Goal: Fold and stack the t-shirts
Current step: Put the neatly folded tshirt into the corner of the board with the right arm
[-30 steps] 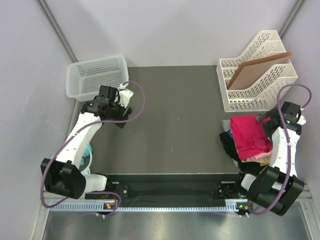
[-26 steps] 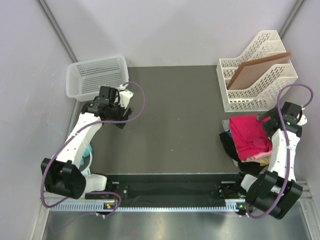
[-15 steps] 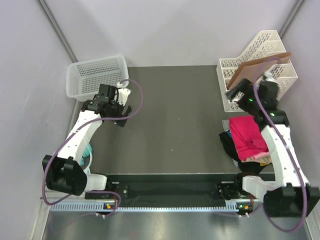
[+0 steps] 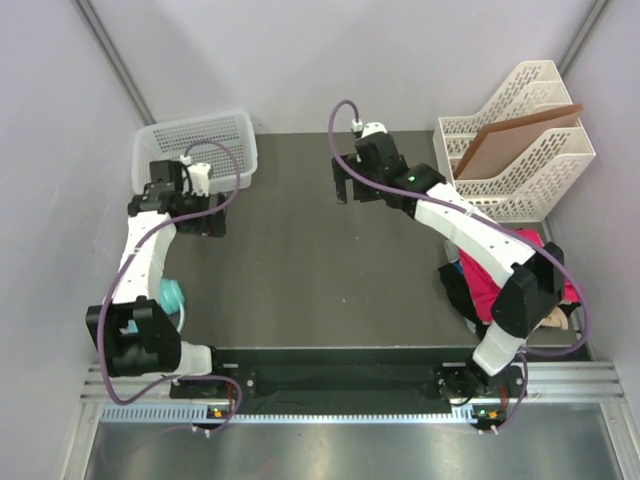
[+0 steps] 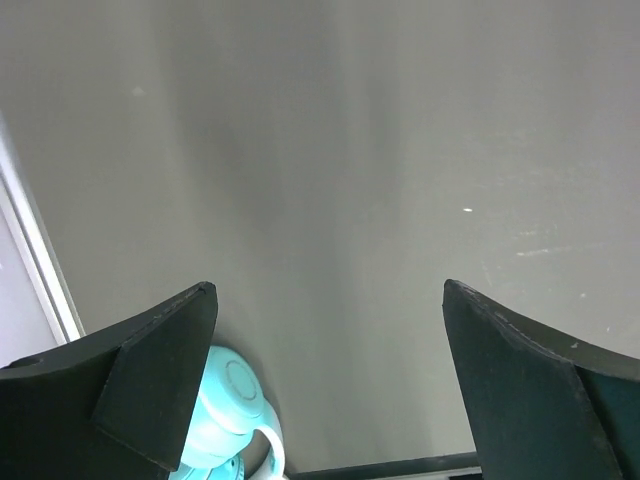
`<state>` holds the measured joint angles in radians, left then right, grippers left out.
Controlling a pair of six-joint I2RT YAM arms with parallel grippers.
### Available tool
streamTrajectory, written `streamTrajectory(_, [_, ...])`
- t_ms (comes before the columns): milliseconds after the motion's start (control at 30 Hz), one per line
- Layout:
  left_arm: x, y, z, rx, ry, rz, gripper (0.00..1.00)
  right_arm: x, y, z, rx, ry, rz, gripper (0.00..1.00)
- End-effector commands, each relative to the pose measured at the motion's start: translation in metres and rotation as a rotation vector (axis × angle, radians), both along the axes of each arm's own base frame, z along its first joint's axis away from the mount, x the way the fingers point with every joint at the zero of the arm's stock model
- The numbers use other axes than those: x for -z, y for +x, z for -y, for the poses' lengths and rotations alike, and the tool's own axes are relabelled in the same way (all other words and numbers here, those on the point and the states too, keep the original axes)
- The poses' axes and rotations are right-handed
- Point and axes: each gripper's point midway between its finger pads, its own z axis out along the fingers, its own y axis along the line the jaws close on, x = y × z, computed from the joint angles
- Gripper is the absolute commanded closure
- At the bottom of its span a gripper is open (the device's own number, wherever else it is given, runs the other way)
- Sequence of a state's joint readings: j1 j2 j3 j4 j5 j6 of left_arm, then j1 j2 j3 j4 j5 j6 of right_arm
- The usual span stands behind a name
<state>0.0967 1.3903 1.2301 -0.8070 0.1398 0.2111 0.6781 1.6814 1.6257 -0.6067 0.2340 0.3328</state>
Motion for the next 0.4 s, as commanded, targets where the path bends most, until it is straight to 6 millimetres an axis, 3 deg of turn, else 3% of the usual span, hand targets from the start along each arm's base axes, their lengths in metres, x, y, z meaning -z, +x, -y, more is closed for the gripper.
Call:
streamTrajectory(0, [-0.015, 0.007, -0.016, -0.044, -0.084, 0.093, 0.01, -0.013, -0.009, 0.001, -0.014, -0.060, 0.065, 0.00])
streamTrajectory(133, [-0.015, -0.001, -0.025, -0.069, -0.099, 0.118, 0.01, -0.008, -0.027, 0.012, -0.022, -0.028, 0.080, 0.00])
streamTrajectory(367, [-0.016, -0.001, -0.031, -0.099, -0.097, 0.157, 0.01, -0.012, -0.041, 0.026, -0.024, -0.019, 0.103, 0.00])
